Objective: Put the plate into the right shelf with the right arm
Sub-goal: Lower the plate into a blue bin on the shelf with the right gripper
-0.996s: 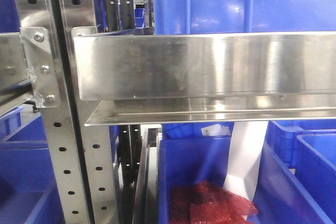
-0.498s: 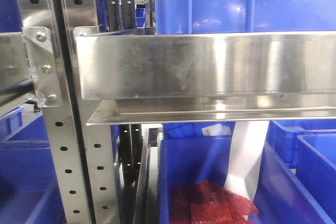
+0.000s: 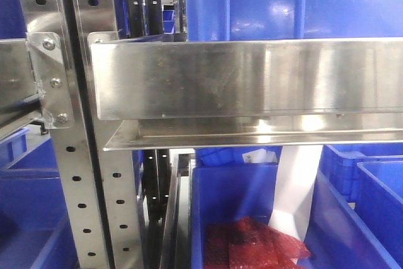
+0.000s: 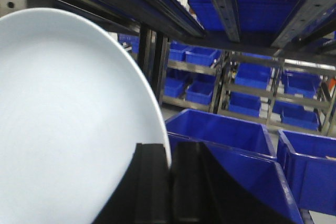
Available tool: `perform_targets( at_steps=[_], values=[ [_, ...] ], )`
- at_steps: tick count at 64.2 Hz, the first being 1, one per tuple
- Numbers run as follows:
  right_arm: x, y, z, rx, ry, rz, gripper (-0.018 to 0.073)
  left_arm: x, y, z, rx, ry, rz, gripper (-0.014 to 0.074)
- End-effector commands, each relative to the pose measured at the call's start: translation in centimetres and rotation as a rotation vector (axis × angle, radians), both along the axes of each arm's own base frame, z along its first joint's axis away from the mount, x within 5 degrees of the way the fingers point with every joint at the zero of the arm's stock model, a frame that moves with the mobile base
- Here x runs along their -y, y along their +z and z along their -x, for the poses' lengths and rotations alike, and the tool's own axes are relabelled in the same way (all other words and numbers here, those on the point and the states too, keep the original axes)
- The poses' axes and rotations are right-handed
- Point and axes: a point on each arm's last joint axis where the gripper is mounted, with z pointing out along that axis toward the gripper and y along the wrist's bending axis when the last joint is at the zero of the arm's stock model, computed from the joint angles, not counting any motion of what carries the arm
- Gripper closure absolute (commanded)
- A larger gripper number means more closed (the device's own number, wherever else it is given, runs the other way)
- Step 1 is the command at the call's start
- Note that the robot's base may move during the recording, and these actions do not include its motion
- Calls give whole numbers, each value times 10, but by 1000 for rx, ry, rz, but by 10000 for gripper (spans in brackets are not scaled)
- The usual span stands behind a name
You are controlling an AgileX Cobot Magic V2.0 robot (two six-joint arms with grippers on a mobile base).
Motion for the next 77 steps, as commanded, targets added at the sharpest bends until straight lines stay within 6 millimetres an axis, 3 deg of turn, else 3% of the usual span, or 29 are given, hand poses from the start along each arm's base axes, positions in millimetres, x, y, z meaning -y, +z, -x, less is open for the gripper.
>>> perform_targets(
  at_steps=[1, 21, 39, 60, 77],
  values=[
    [-6, 30, -13, 45, -6, -16, 506, -2, 6, 1, 91, 16, 11, 643],
    [-10, 48, -67, -49, -176, 96, 506, -2, 6, 1, 91, 16, 11, 643],
    [3, 25, -127, -143, -306, 106, 506, -2, 6, 1, 91, 16, 11, 643],
    [-16, -23, -202, -251, -279, 163, 506, -2, 6, 1, 91, 16, 11, 643],
    [-21, -42, -220, -321, -268, 158, 484, -2, 6, 1, 91, 16, 11, 643]
  ],
)
